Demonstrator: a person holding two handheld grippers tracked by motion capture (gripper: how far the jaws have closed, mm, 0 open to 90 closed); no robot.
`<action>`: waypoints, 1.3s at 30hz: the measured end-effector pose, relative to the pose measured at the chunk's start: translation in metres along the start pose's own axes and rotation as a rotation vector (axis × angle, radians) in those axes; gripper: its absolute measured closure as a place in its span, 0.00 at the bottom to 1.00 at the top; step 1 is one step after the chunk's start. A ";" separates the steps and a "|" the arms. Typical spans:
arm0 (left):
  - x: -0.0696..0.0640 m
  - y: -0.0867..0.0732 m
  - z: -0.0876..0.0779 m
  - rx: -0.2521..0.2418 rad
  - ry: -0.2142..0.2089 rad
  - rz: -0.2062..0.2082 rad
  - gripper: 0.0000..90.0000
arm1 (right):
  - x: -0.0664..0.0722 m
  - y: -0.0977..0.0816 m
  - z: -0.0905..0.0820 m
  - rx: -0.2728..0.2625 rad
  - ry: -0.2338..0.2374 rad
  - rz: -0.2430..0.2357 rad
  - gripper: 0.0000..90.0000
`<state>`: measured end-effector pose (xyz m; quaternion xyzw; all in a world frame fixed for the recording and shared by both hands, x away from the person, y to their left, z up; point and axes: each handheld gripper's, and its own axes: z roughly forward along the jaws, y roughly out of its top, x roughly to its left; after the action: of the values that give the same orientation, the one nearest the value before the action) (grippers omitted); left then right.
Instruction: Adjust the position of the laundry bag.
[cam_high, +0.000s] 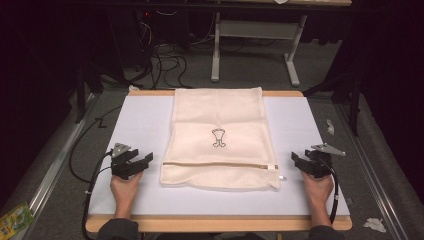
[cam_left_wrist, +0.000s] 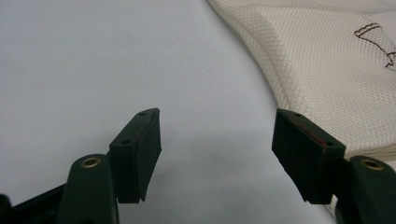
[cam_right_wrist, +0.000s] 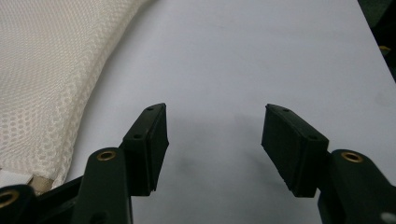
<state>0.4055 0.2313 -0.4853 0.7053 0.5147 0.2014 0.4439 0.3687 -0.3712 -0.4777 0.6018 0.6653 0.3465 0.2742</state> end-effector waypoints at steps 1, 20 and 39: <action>-0.001 0.000 0.000 -0.002 0.003 0.004 0.37 | 0.001 0.000 -0.001 -0.006 -0.002 -0.001 0.46; 0.003 0.010 -0.005 0.018 -0.090 -0.056 0.37 | 0.007 0.007 -0.007 -0.028 0.041 -0.010 0.58; -0.043 0.031 0.009 0.124 -0.090 0.019 0.33 | 0.034 0.019 -0.009 -0.013 0.179 -0.033 0.68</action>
<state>0.4129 0.1863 -0.4569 0.7447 0.4989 0.1416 0.4201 0.3690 -0.3379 -0.4556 0.5558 0.6947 0.3986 0.2229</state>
